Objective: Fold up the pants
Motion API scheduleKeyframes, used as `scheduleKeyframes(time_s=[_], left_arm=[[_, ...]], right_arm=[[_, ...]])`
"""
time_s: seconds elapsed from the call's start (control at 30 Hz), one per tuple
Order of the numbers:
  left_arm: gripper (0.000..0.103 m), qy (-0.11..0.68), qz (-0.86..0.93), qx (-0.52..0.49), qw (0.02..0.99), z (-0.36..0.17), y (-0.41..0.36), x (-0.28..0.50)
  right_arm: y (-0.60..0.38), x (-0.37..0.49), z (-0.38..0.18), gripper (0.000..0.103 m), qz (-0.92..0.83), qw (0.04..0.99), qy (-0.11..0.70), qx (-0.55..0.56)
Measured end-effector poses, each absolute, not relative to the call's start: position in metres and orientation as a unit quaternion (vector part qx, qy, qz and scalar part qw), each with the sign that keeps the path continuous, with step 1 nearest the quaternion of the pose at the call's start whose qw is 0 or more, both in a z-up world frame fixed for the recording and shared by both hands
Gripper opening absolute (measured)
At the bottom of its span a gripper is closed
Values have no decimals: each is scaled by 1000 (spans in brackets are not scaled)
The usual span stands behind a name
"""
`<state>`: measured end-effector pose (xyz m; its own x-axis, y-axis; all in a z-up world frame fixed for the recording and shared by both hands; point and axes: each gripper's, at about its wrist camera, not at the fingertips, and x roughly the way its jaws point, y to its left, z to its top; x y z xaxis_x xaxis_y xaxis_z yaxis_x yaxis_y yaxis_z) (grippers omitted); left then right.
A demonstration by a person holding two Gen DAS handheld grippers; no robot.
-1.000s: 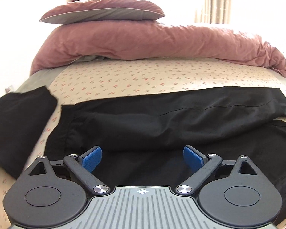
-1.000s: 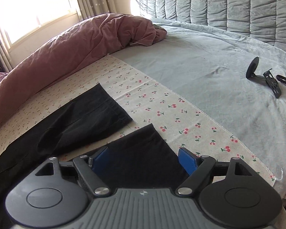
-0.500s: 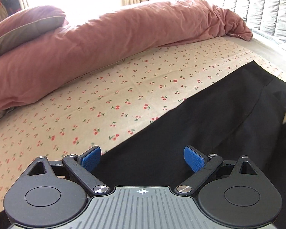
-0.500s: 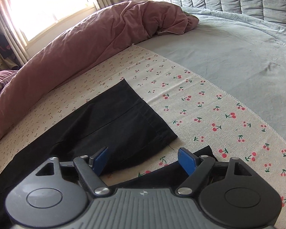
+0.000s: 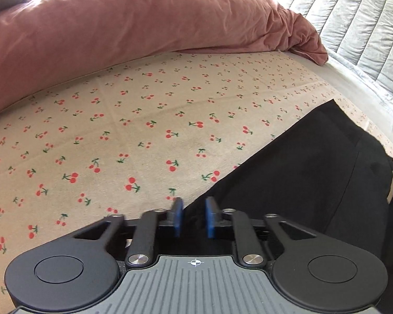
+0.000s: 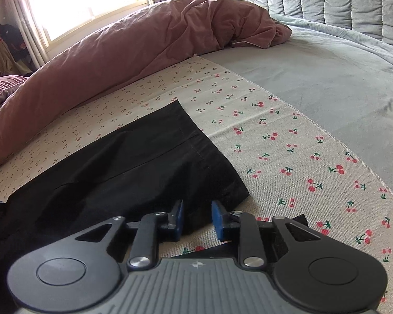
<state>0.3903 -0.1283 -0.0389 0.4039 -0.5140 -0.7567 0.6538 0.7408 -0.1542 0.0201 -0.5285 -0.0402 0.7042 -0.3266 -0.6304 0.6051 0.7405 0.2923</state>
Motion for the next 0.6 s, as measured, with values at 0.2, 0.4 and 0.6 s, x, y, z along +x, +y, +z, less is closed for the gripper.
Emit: scheduleKeyframes(time_s=[0.2,0.4,0.6], left_arm=[[0,364,-327,74,869,-15,-127,373],[0,319,-297,78,897,14,-124,377],[0,337,-271,82,898,3,-129,393]], right_arm=[[-518,7,-6,1,-289,909,223,201],[-533,-2,29,1,-315,912,192,181],[-553,24,-7,55,-296,895,242,231]])
